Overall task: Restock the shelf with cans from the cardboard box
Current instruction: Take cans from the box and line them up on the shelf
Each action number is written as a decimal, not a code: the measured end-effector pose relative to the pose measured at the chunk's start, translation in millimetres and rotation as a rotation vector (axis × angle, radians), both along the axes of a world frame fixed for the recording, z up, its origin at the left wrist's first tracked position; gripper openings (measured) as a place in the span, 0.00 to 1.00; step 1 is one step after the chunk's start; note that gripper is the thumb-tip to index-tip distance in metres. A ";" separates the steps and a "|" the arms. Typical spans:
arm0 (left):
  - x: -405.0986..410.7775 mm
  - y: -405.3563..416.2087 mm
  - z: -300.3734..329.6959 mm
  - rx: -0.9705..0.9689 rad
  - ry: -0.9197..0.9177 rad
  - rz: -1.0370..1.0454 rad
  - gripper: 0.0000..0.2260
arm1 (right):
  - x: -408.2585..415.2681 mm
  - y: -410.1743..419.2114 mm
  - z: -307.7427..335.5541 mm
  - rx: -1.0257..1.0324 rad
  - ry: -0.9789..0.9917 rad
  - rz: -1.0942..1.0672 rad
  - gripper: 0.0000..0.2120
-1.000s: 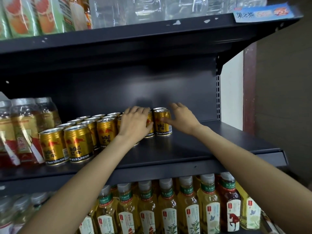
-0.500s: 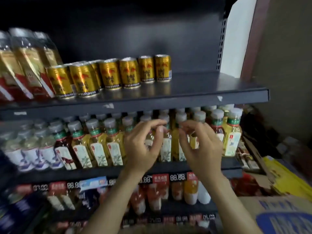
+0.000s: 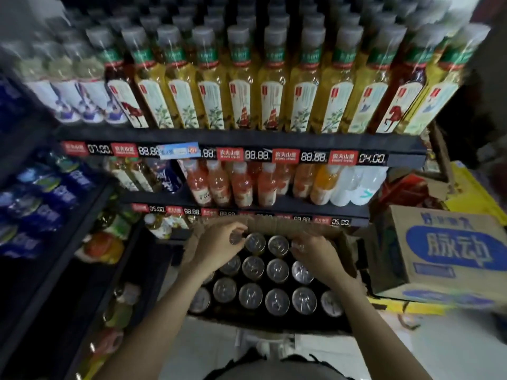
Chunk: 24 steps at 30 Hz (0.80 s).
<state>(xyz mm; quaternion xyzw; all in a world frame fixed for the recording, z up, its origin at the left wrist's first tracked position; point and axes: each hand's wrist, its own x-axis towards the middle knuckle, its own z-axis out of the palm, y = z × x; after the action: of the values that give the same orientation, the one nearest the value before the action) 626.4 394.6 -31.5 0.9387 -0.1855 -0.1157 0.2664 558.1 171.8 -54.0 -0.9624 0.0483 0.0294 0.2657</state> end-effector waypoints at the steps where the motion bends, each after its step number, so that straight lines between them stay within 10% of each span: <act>1: -4.4 6.2 -13.6 0.010 0.020 0.014 0.13 | -3.1 5.0 -12.6 -0.014 0.034 0.017 0.15; 24: 44.2 -9.2 -137.4 0.368 0.007 0.156 0.31 | 87.2 86.8 -113.2 -0.375 0.281 -0.088 0.29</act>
<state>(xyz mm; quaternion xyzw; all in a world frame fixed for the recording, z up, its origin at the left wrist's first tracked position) 670.5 385.4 -168.9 0.9828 -0.0868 -0.1298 0.0991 645.3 258.6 -167.2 -0.9784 0.1313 0.1417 0.0740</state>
